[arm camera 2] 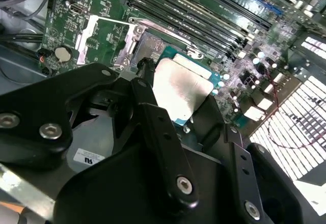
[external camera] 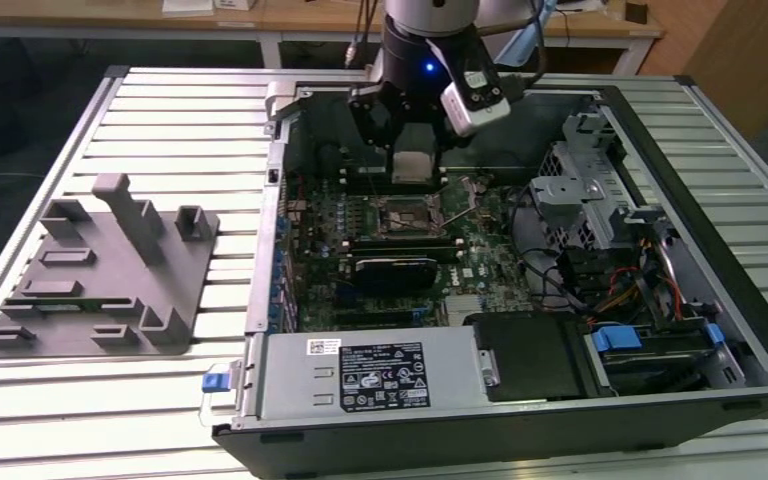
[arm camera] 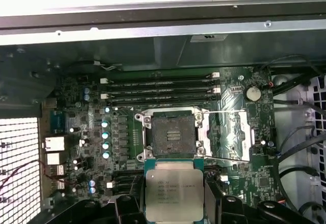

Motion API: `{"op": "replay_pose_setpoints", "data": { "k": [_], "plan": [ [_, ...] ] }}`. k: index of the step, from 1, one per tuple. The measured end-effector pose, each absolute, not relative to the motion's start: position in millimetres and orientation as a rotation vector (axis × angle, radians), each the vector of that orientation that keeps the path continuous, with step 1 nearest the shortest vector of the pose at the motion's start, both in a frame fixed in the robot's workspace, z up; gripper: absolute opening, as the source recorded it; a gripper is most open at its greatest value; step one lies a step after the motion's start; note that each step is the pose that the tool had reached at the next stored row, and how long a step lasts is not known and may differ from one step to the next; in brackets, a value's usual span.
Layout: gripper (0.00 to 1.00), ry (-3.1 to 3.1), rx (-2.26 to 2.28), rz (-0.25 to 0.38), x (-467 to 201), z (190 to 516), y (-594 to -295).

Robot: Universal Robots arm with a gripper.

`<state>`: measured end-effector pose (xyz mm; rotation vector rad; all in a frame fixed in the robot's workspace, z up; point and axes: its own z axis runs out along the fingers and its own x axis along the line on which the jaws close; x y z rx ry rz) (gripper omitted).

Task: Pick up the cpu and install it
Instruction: 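Pick up the cpu and move it towards the insertion slot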

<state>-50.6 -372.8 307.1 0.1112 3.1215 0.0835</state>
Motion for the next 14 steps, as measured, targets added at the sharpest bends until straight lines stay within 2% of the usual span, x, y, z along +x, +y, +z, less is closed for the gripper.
{"op": "replay_pose_setpoints", "data": {
  "k": [14],
  "plan": [
    [0.55,3.122,0.101,0.083,-48.0,288.1,-371.2]
  ]
}}
